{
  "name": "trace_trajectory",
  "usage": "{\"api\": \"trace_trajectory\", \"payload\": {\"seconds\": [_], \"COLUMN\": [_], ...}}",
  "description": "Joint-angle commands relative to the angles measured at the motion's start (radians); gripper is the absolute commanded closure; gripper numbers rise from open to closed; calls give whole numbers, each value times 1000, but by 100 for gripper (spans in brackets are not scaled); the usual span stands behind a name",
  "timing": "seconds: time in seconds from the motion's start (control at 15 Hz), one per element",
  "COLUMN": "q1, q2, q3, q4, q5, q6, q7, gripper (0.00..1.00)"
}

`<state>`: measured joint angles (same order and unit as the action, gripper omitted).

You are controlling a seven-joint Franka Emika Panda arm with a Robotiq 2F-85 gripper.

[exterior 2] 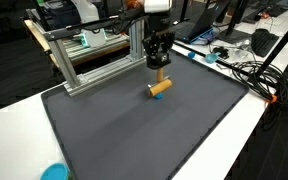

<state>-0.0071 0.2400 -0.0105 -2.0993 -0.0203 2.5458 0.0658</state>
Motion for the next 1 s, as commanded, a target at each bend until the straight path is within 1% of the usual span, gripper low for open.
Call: {"api": "trace_trajectory", "payload": {"seconds": [0.0, 0.33, 0.53, 0.8, 0.93], "q1": [23, 33, 34, 13, 5], "q2": [34, 69, 89, 124, 106], "q3": [-27, -32, -29, -12, -12], "q4": [35, 53, 70, 102, 115], "q5": [-69, -114, -115, -45, -28], "q6": [-15, -65, -104, -139, -173], "q7": [63, 94, 93, 61, 50], "gripper": [77, 77, 77, 77, 77]}}
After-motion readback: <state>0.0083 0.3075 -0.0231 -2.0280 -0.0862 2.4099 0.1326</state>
